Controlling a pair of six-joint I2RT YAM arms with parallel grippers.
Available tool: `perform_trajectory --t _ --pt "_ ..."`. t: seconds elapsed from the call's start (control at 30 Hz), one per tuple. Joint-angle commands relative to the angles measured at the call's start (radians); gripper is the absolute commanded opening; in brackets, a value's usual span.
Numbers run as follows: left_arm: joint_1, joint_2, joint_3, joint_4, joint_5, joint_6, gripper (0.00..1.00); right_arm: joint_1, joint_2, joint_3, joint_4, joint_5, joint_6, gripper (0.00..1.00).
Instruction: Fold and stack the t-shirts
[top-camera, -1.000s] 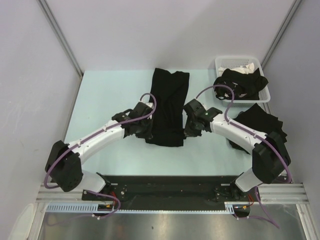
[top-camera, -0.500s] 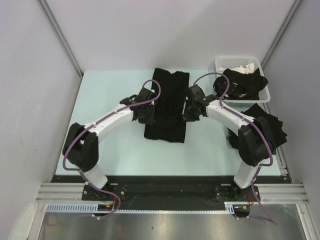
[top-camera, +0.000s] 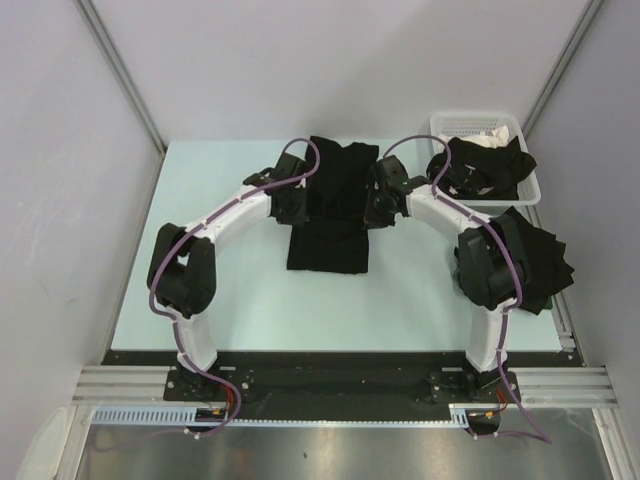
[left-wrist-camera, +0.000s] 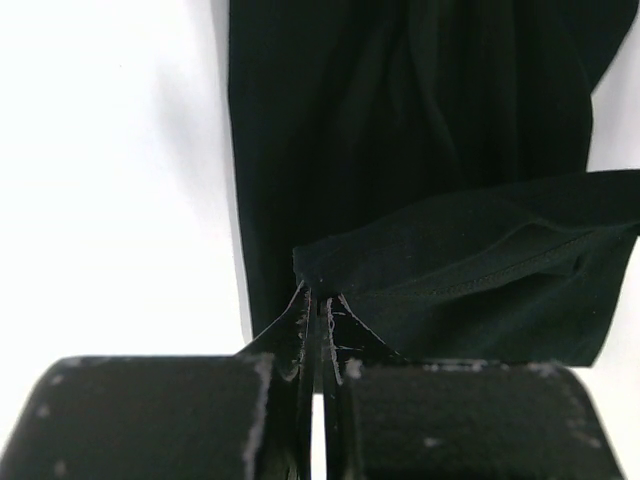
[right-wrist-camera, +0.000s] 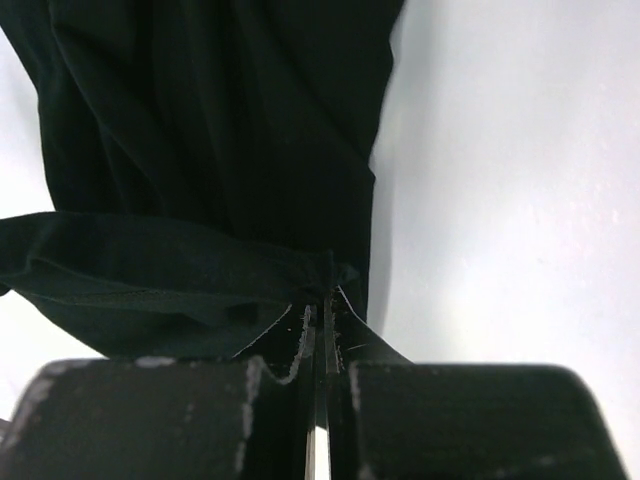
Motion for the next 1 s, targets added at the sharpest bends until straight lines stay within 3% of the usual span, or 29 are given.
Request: perform_trajectory --t 0.0,0.6,0.97 --pt "0.038 0.009 0.061 0.008 -0.022 0.042 0.00 -0.015 0.043 0.091 0.021 -0.012 -0.034 0.00" --pt "0.087 0.156 0.216 -0.018 0.006 0.071 0.00 -0.020 0.256 0.426 -0.092 0.030 -0.112 0.00" --pt "0.104 0.247 0.357 -0.040 0.033 0.085 0.00 -0.053 0.325 0.487 -0.117 0.032 -0.112 0.00"
